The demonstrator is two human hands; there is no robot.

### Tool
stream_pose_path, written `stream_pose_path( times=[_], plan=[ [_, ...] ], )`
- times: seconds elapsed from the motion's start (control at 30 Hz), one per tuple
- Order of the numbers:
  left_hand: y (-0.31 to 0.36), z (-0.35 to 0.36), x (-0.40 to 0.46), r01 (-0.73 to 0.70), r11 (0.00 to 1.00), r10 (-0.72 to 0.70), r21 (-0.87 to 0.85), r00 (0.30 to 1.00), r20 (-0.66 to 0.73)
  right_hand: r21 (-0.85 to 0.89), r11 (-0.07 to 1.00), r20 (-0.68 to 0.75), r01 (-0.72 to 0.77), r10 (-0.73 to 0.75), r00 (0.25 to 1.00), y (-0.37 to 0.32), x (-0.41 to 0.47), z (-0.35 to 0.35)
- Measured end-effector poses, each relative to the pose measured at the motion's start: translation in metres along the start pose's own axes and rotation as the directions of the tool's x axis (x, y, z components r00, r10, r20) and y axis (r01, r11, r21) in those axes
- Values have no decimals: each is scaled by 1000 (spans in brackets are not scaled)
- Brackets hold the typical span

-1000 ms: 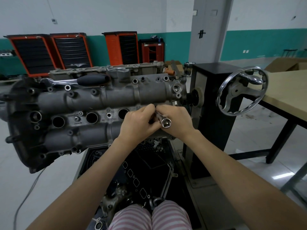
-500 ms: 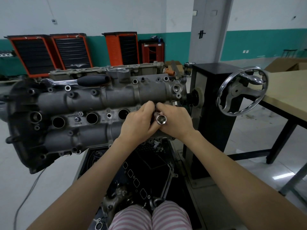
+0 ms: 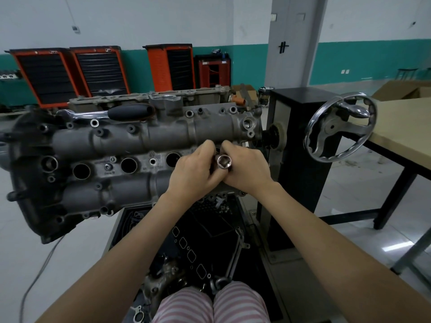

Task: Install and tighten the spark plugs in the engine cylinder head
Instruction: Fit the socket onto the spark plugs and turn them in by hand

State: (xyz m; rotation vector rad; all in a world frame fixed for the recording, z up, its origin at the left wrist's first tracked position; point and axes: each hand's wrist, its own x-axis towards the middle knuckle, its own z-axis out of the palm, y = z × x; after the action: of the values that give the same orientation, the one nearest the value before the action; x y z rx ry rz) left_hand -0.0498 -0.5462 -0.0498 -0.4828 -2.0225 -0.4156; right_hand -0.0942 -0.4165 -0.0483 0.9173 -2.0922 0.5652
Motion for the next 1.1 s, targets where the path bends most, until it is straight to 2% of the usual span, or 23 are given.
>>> stream_pose_path(
  times=[0.17,0.37,0.5,0.57,0.83,1.0,1.1],
  plan=[
    [1,-1,2,-5,999,4,33,999,46,-8,999,-1,39,-39,999,1,-1,1],
    [-2,2,1,-22,999,23,28,999,-27,55,998,-75,44,-40,996,-1,0,-3],
    [3,-2,1,21,1000,-21,-5,1000,-11,29,999,52,-20,19,998,1,0,-1],
    [3,-2,1,0,1000,0,-11,1000,1,11,1000,75,-18,17,997,2,1,-1],
    [1,0,3,-2,997,1,79,1000,11,56,997,-66,45,-41,997,-1,-2,-3],
    [7,-10,9,-49,987,44,155,998,34,98,995,-4,-20,20,1000,-2,-3,-4],
    [16,-23,10,-23,988,24,154,1000,1,112,991,58,-68,61,996,-6,-3,-7]
  ],
)
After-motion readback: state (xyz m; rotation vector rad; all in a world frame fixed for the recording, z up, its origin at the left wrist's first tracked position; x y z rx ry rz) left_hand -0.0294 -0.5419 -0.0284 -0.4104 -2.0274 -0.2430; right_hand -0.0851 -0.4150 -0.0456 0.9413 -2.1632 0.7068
